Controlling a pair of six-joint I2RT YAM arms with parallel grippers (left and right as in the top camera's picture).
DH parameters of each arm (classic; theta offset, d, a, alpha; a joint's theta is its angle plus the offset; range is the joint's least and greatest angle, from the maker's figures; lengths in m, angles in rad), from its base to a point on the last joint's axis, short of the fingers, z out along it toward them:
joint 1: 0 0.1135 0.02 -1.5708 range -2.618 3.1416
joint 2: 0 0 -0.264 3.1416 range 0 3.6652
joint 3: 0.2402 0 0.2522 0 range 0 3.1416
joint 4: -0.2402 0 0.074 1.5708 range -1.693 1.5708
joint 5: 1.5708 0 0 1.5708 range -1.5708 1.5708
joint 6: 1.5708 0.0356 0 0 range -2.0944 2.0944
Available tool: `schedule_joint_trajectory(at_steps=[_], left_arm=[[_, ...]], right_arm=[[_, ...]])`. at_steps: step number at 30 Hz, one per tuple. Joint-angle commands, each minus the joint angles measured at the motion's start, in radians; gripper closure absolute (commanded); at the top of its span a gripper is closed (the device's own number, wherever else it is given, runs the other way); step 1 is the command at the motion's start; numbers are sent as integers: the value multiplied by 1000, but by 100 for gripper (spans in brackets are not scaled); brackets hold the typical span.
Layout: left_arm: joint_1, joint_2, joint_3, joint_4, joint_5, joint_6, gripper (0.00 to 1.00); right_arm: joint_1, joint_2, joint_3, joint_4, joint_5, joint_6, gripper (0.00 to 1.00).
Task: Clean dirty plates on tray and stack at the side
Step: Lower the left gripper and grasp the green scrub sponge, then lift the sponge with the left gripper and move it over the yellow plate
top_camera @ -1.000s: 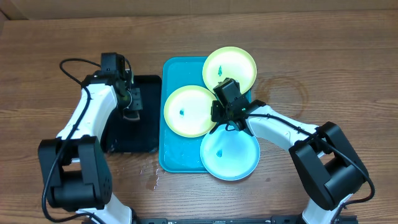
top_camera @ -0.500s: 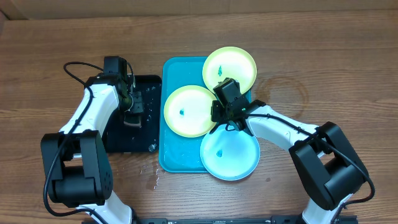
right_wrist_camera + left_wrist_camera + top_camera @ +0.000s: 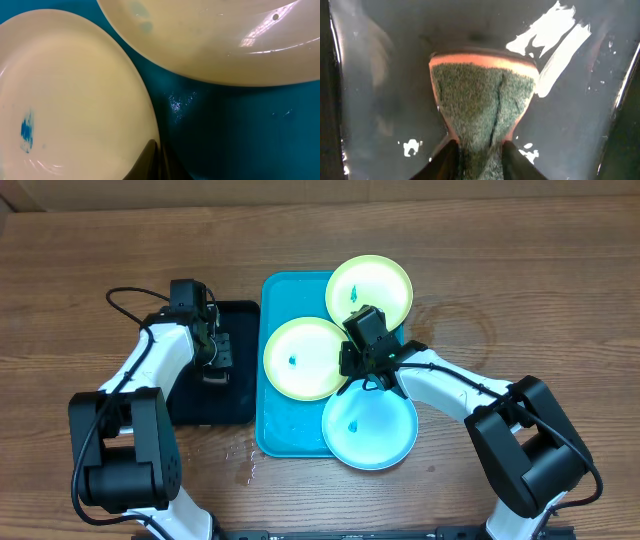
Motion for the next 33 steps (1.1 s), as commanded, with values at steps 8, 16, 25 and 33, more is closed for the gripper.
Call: schedule_joint_trajectory(at_steps=[8, 16, 25, 33], left_arm=[[10, -2, 6, -25, 134, 48, 96], [12, -139, 153, -154, 142, 50, 96], [10, -348, 172, -184, 142, 41, 96], [8, -312, 168, -245, 142, 39, 96]], right_arm=[[0, -3, 10, -11, 25, -6, 96], [0, -3, 10, -16, 0, -6, 77], [0, -3, 10, -11, -3, 2, 96], [0, -3, 10, -1, -28, 1, 89]])
